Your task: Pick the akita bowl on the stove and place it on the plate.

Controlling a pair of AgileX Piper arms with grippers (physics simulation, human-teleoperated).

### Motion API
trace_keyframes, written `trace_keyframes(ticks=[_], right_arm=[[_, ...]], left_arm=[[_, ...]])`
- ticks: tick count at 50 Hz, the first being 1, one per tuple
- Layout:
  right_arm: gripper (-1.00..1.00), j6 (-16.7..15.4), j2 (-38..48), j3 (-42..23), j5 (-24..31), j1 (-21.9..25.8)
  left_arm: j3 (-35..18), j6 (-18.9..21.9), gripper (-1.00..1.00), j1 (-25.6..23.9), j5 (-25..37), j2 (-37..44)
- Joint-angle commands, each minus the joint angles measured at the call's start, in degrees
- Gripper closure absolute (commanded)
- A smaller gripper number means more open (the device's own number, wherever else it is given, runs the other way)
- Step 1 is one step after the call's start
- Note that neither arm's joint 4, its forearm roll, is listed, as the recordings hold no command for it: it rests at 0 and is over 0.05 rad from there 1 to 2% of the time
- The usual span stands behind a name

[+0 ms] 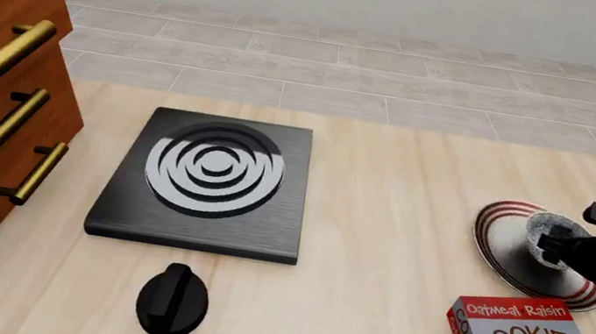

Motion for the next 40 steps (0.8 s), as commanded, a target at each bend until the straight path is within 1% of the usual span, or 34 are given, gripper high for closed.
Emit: trace_keyframes(ticks=[1,3,7,8,9,11,16,26,32,35,40], right_arm=[[-1.0,0.6,-2.3,1.6,-0.1,1.6],[-1.0,0.5,-4.9,2.4,0.1,2.4],[-1.0,0.2,-6.4,2.7,0.5,3.0],[-1.0,-0.2,-6.9,2.8,0.6,3.1],[-1.0,0.2,-8.0,3.1,0.8,3.5],[-1.0,-0.3,-9.3,3.4,1.3,4.1],[-1.0,-0.2,-12.6,3.8,2.8,5.5],[-1.0,1.2,-17.3,3.5,5.7,8.7],[-1.0,1.1,-20.2,2.3,8.4,10.2],[-1.0,1.6,-22.3,1.6,10.1,11.8],[-1.0,2.5,-23.6,1.9,10.5,13.9]], left_arm=[[0.0,0.0,-1.0,0.0,0.0,0.0],[0.0,0.0,-1.0,0.0,0.0,0.0],[0.0,0.0,-1.0,0.0,0.0,0.0],[0.0,0.0,-1.0,0.0,0.0,0.0],[0.0,0.0,-1.0,0.0,0.0,0.0],[0.0,0.0,-1.0,0.0,0.0,0.0],[0.0,0.0,-1.0,0.0,0.0,0.0],[0.0,0.0,-1.0,0.0,0.0,0.0],[0.0,0.0,-1.0,0.0,0.0,0.0],[0.0,0.0,-1.0,0.0,0.0,0.0],[0.0,0.0,-1.0,0.0,0.0,0.0]])
